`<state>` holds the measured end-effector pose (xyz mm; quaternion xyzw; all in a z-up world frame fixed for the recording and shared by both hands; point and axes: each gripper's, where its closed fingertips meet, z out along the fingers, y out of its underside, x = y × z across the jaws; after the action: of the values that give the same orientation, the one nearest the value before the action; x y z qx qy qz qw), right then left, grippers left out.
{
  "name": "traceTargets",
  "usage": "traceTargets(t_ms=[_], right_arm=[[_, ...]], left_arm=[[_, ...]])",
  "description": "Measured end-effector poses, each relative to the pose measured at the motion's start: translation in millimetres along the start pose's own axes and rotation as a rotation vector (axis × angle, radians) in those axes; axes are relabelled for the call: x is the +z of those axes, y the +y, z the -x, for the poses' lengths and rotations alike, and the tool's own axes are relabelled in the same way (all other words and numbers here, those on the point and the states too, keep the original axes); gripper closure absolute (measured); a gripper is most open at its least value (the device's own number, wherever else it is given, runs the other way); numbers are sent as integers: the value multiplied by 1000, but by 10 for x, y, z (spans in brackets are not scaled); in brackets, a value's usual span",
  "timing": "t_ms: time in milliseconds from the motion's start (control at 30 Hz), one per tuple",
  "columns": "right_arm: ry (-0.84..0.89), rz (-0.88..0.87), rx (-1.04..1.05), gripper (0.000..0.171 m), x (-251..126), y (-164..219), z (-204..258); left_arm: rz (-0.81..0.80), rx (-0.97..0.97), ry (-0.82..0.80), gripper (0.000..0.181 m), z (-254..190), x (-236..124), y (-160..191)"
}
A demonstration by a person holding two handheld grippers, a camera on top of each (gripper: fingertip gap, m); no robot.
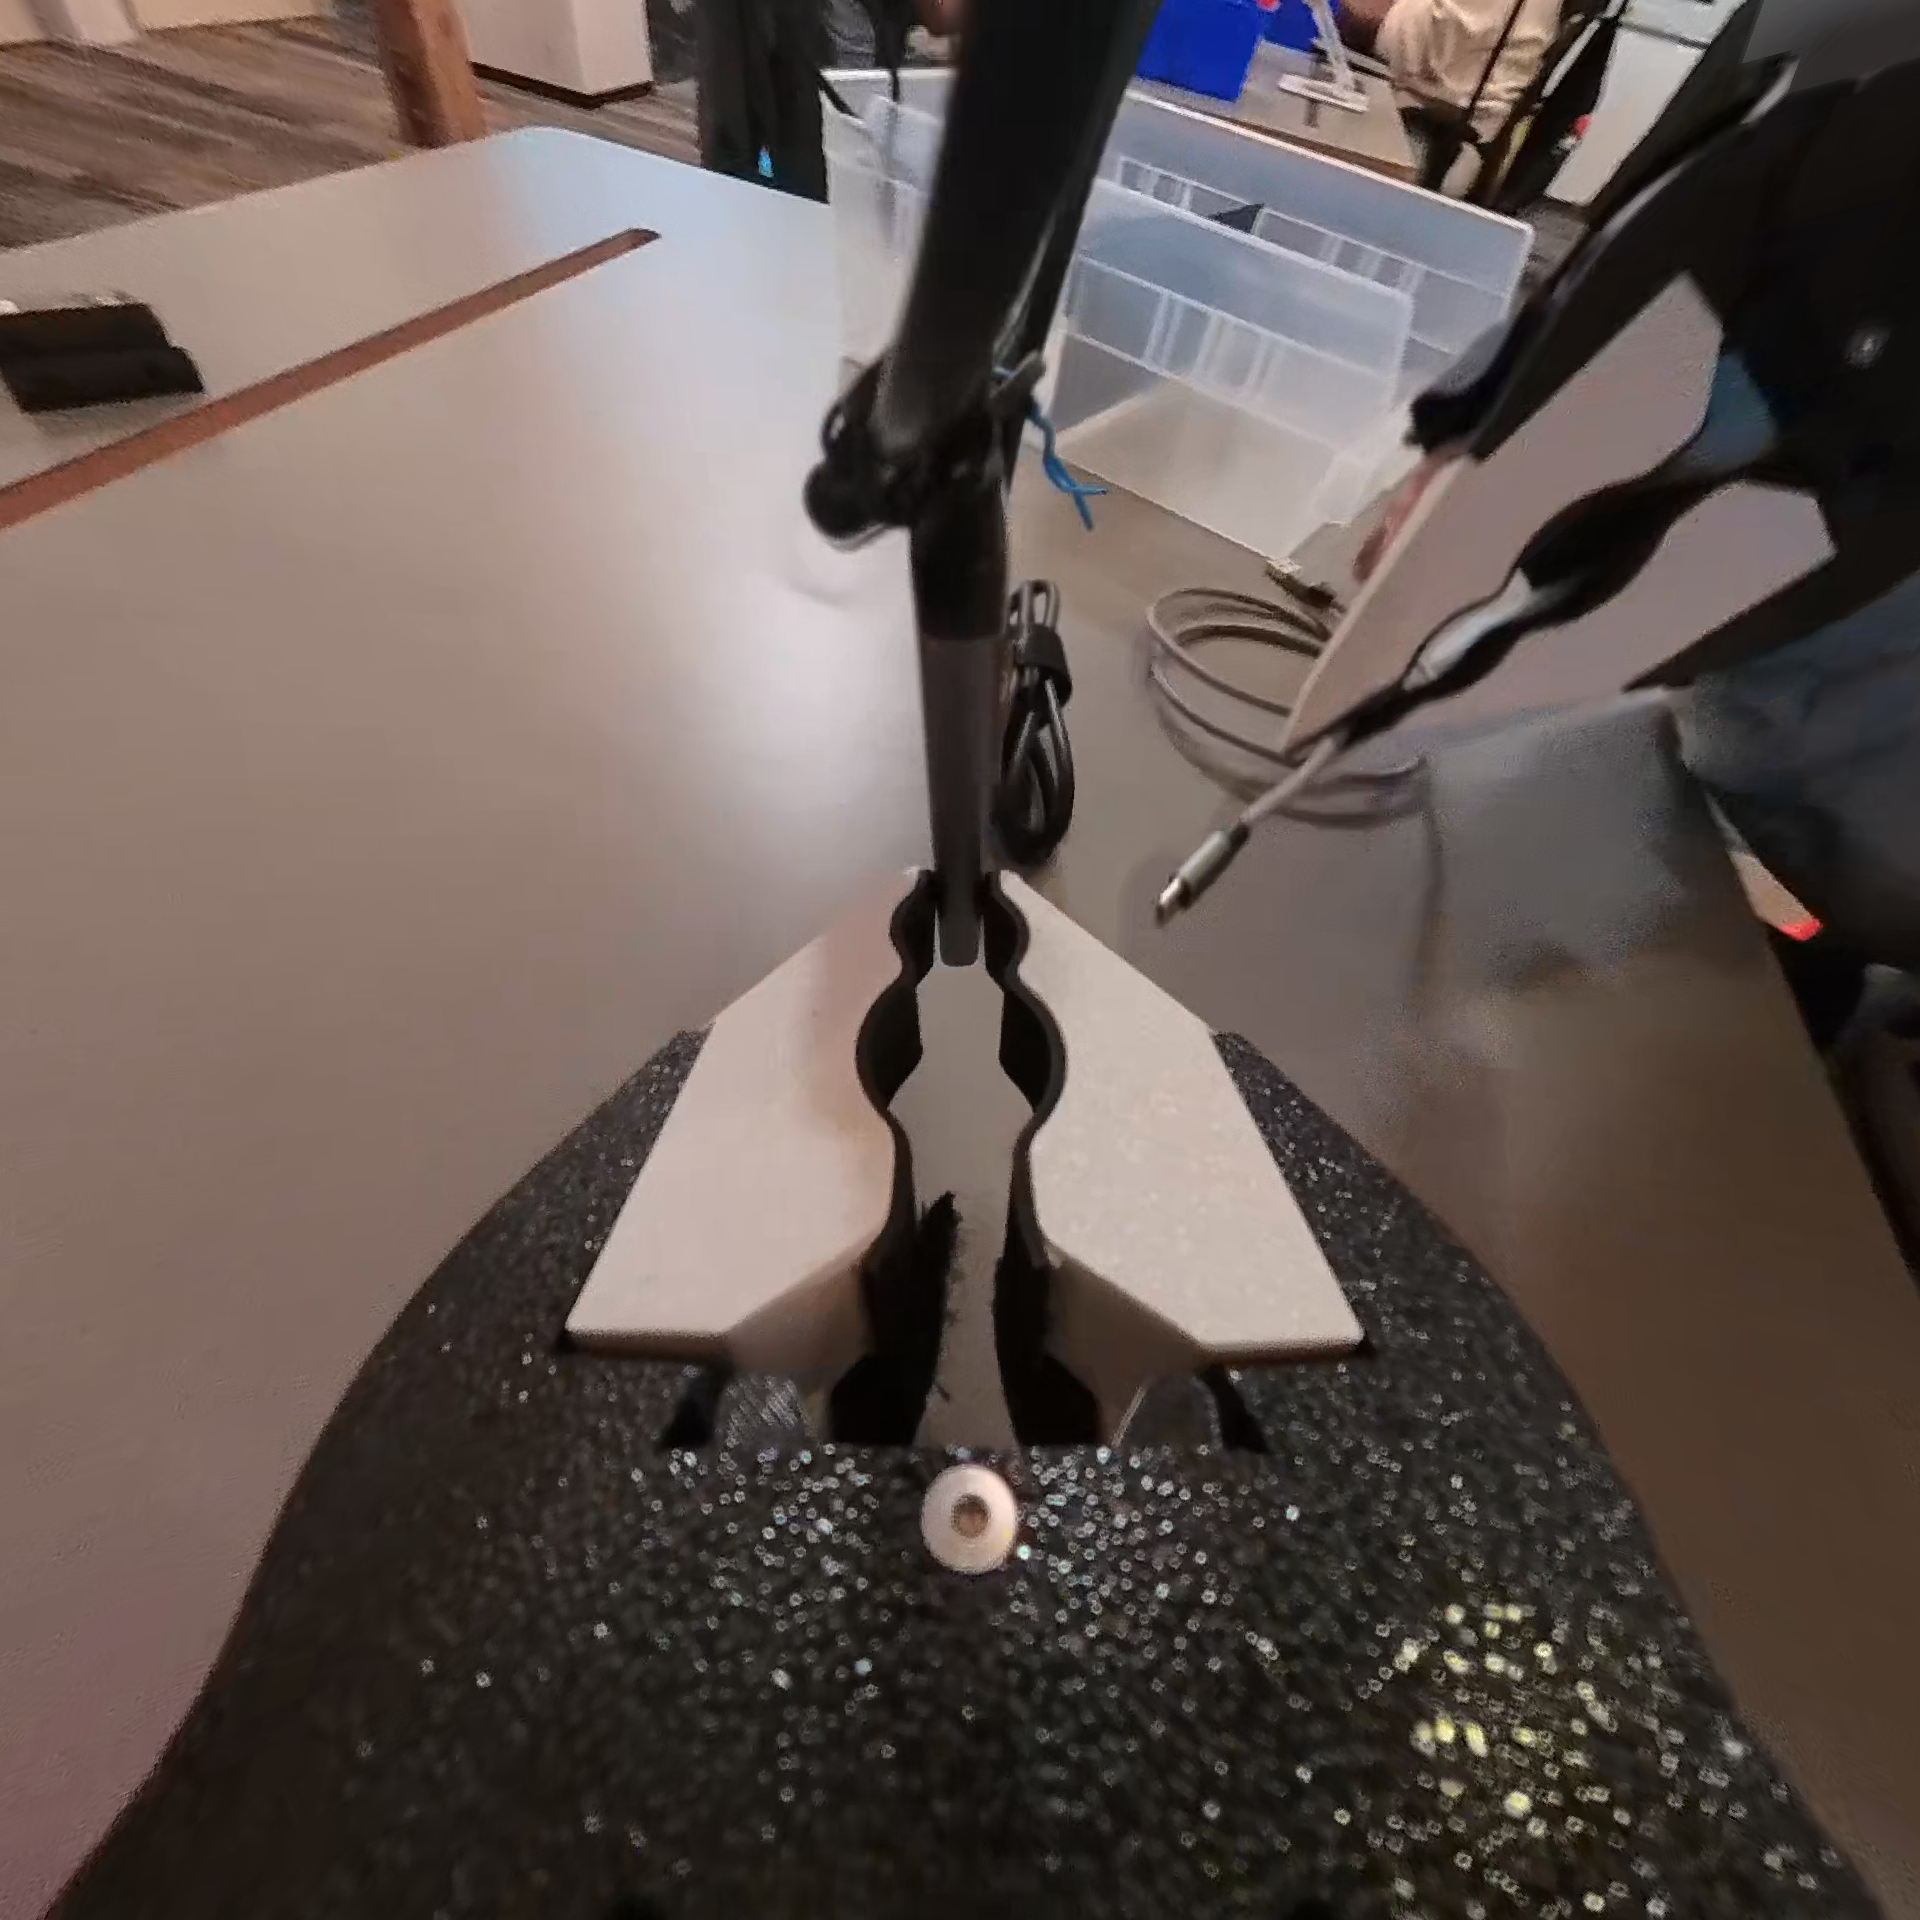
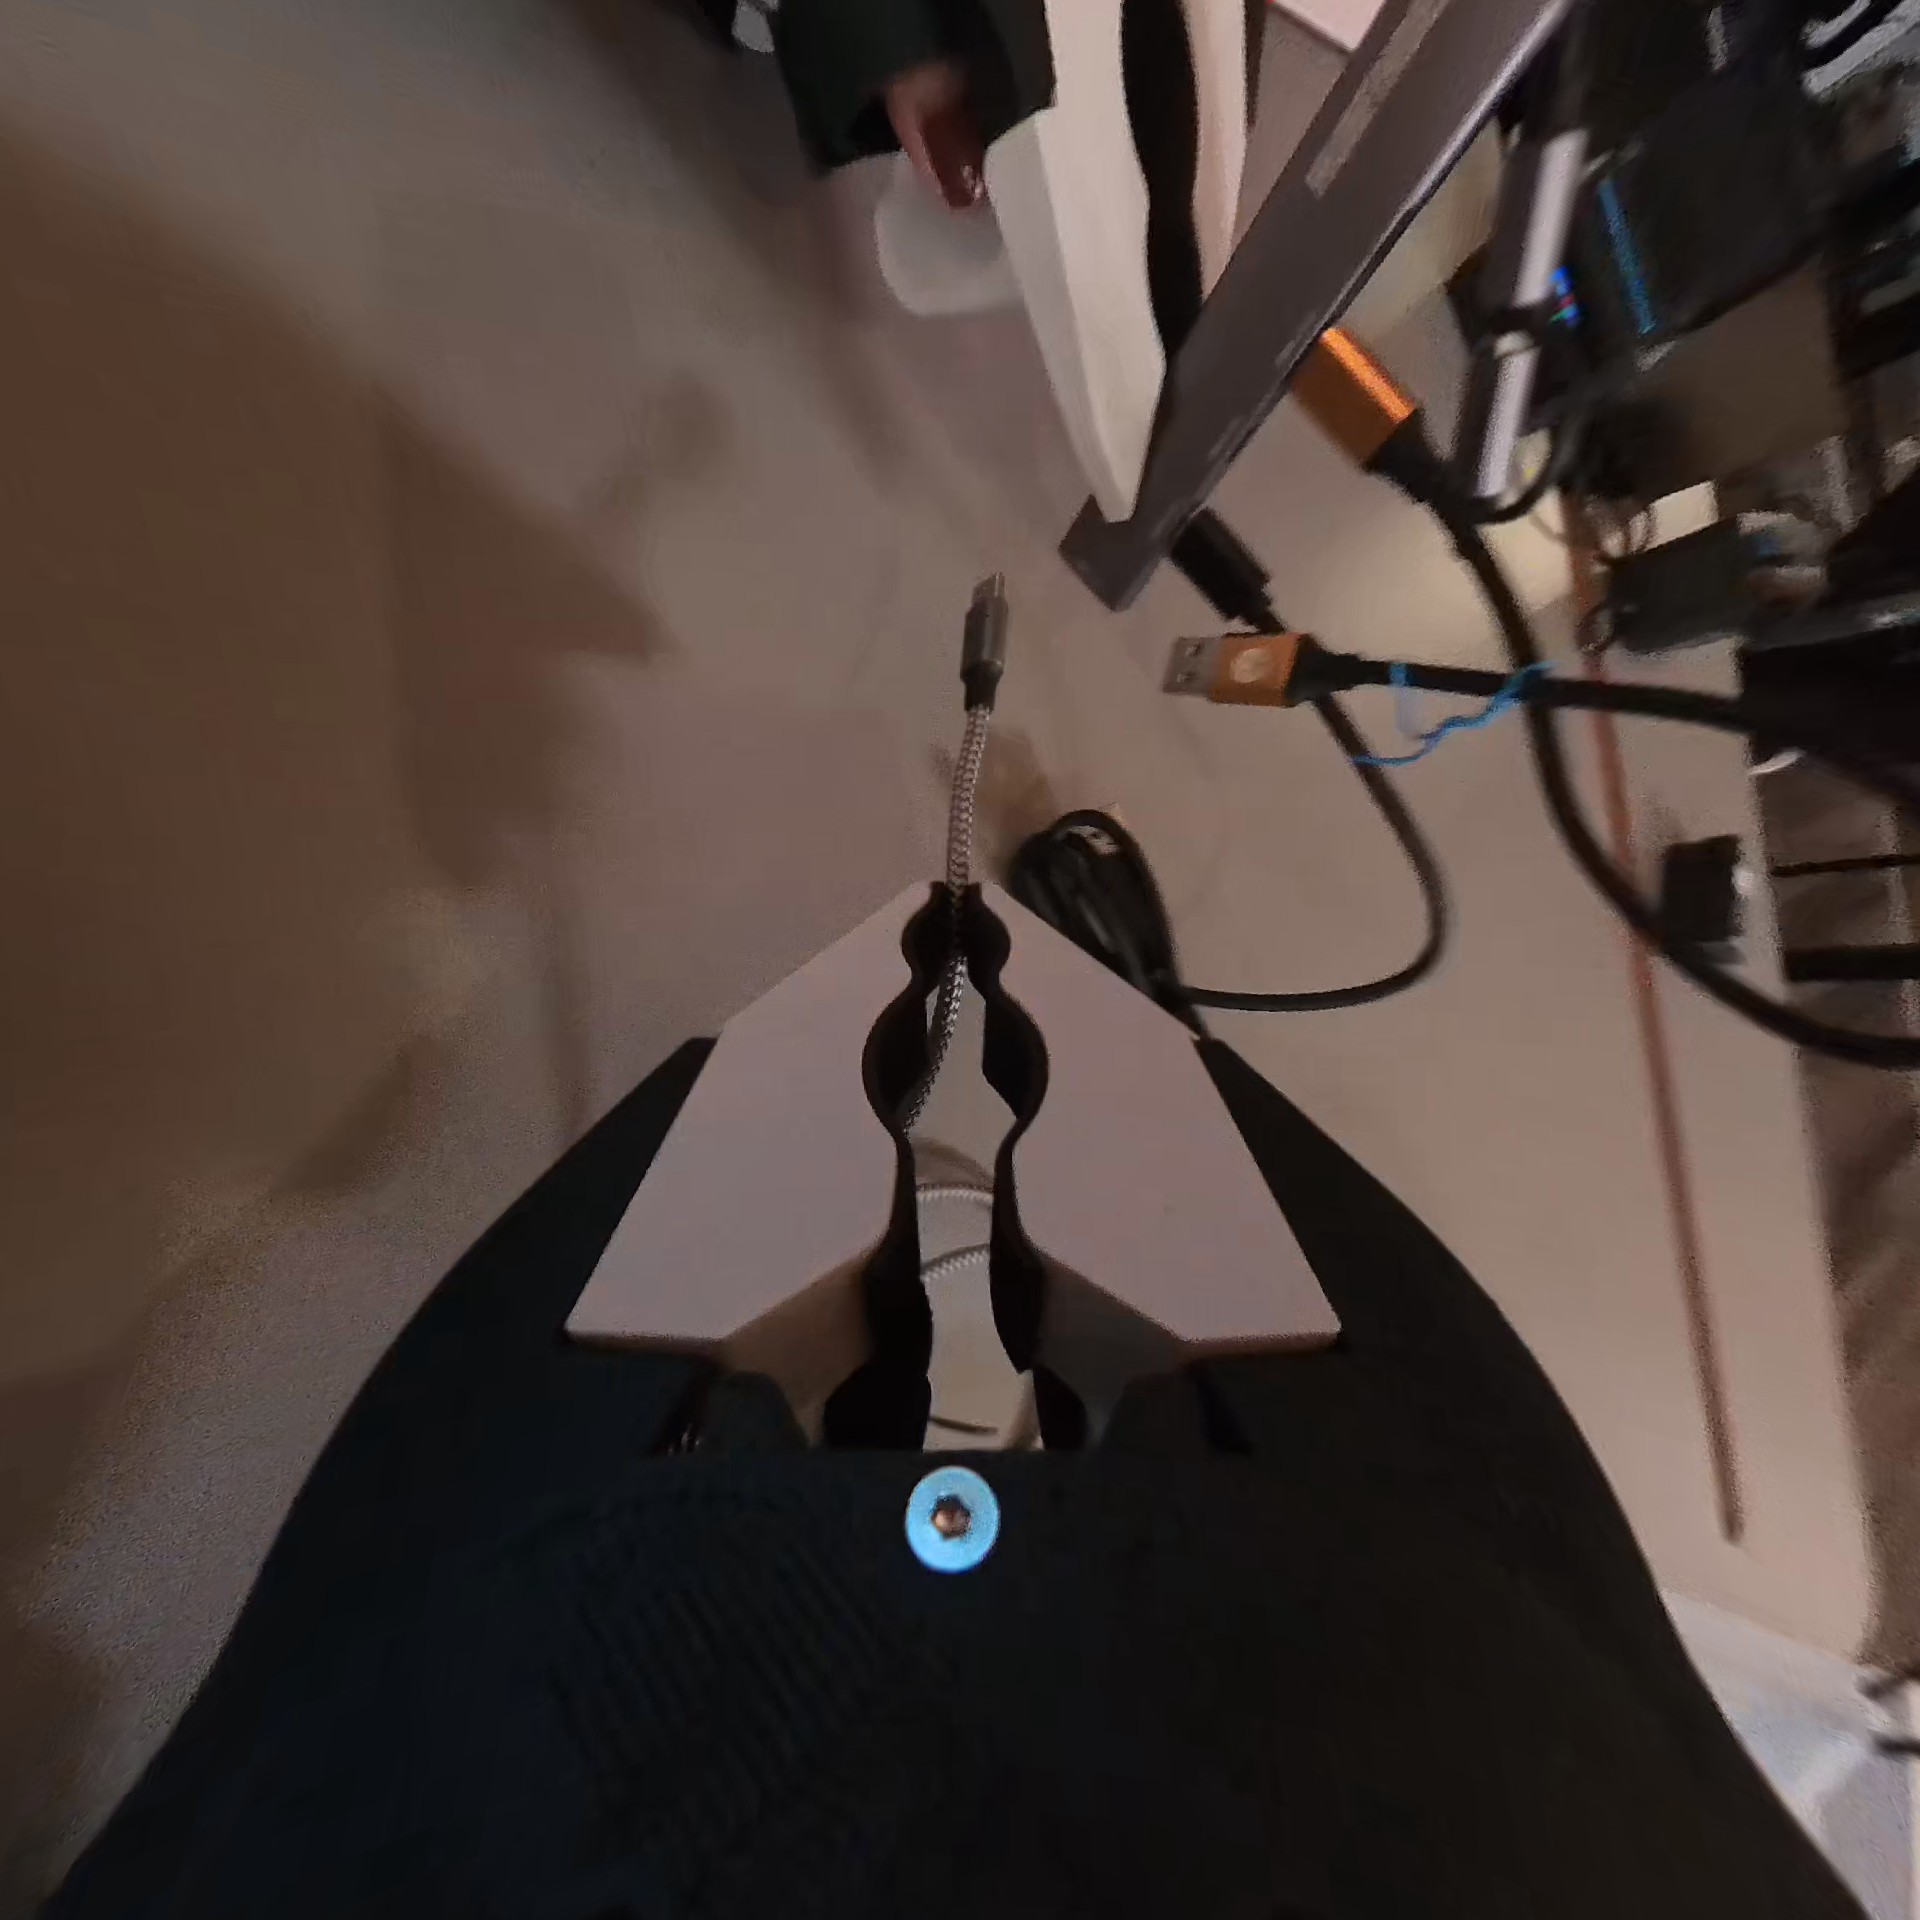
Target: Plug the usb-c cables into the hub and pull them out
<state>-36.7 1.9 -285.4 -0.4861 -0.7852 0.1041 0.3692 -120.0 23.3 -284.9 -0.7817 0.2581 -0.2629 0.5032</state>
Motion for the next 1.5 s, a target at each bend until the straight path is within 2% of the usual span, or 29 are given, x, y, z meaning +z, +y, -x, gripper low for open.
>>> traceTargets(t_ms=[167,433,667,1167,1500], right_arm=[[21,3,-25,171,-237,-51,-117],[-27,48,-74,171,-236,-76,11],[-7,64,-28,171,-224,-179,58],[18,129,-369,170,-204,-234,188],[-37,106,-404,170,-166,-221,230]], left_arm=[[62,49,127,174,-188,-36,75],[195,130,324,174,-540,-100,275],[250,233,318,174,-584,-63,382],[333,277,409,176,-772,-78,516],[373,288,407,173,-803,-57,561]])
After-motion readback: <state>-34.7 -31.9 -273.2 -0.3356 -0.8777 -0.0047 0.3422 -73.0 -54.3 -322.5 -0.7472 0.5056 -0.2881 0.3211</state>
